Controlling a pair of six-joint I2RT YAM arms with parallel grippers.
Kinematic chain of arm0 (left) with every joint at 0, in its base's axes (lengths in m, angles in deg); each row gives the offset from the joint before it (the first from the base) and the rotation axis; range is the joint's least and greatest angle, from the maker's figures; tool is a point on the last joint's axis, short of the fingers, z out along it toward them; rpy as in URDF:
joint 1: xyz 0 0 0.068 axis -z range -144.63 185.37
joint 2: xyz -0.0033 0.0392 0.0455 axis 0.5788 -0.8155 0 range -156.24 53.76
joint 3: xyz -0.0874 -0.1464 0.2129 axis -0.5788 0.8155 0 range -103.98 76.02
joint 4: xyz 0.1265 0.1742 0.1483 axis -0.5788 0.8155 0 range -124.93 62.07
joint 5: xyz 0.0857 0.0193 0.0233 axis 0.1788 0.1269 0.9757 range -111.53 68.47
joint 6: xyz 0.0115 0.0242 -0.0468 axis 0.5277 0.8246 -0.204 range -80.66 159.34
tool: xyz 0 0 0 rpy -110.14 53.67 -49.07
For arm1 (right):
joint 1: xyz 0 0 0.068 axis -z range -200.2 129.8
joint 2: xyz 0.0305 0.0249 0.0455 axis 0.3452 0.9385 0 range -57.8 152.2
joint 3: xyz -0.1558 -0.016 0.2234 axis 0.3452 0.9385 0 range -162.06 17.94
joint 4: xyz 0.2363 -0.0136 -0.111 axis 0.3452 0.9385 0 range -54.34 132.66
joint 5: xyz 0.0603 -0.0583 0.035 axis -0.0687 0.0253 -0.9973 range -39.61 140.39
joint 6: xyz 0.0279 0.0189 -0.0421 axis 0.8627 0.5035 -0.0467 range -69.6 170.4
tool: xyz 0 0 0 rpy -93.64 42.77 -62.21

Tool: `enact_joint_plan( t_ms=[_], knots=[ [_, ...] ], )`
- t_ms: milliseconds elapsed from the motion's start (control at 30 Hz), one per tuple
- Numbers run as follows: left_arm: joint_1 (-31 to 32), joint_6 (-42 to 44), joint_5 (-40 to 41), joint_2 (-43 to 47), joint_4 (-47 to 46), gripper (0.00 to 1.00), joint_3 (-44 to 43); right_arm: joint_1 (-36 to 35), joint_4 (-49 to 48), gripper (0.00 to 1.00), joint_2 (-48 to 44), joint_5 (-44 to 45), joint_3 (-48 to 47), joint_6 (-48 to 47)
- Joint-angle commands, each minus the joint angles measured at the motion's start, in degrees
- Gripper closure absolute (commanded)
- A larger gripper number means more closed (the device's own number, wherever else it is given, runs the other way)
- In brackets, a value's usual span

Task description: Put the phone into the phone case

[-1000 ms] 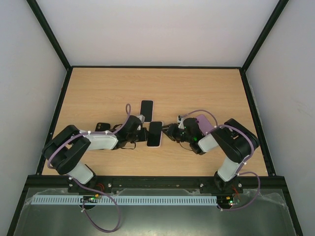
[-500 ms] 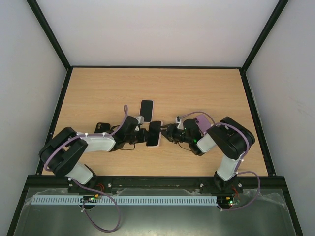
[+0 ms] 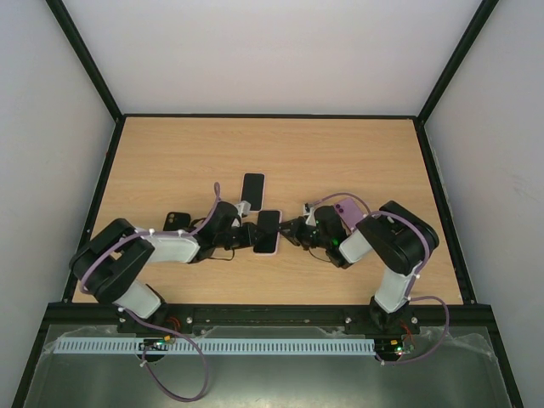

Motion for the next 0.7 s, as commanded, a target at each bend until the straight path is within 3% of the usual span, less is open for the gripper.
enact_joint_plan(
  t_ms=[0, 133, 300, 467, 667],
  knots=[
    [-2.6, -0.3, -2.0, 4.1, 3.3, 0.66, 1.7, -0.4, -5.7, 0.98, 0.6, -1.7, 1.0, -0.5],
    [-7.0, -0.3, -2.1, 12.6, 7.4, 0.41, 3.2, -0.3, -3.3, 0.98, -3.3, -2.5, 1.6, -2.8],
    [-12.7, -0.3, -2.9, 25.3, 15.3, 0.2, 3.3, -0.3, 4.7, 0.98, -12.4, -3.8, 0.5, -7.7],
    [-18.4, -1.4, -10.0, 35.9, 18.2, 0.1, 2.3, -0.4, 3.5, 0.98, -21.6, -9.9, 1.4, -7.9],
    [-19.0, -5.0, -19.2, 43.0, 12.0, 0.07, 1.5, -0.3, -9.8, 0.98, -27.7, -17.9, 3.6, 1.7]
  ],
)
